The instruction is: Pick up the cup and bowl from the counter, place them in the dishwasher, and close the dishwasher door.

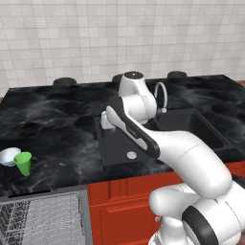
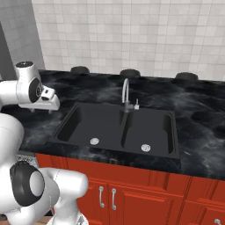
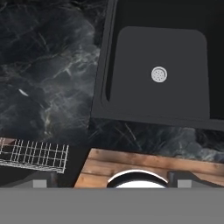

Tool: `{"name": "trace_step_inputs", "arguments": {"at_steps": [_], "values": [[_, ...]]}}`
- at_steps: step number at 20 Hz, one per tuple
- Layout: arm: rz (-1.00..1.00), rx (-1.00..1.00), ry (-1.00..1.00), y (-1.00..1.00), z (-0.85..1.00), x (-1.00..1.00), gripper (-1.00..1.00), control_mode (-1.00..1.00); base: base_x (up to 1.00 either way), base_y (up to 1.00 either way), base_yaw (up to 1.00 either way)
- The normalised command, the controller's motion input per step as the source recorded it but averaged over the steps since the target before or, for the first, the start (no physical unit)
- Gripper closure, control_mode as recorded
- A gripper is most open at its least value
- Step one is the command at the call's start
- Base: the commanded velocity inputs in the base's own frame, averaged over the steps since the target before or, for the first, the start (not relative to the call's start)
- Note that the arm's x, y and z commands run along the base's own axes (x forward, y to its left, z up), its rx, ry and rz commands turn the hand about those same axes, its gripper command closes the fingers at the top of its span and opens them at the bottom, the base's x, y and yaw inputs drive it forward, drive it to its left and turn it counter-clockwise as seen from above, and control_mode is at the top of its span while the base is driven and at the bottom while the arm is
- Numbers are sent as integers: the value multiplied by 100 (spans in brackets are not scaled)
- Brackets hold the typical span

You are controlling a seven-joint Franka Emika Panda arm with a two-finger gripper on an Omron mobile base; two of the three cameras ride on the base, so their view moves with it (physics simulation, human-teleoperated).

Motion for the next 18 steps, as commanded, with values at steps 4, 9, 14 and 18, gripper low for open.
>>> {"name": "trace_step_inputs", "arguments": {"at_steps": [4,9,14,18], "values": [[0,0,0,44,-11,0,-100,-100,0,0,0],[0,0,0,44,-9,1,-100,-100,0,0,0],[0,1,0,41,-9,7,-100,-100,0,0,0],[-1,2,0,42,-11,10,-100,-100,0,0,0]]}}
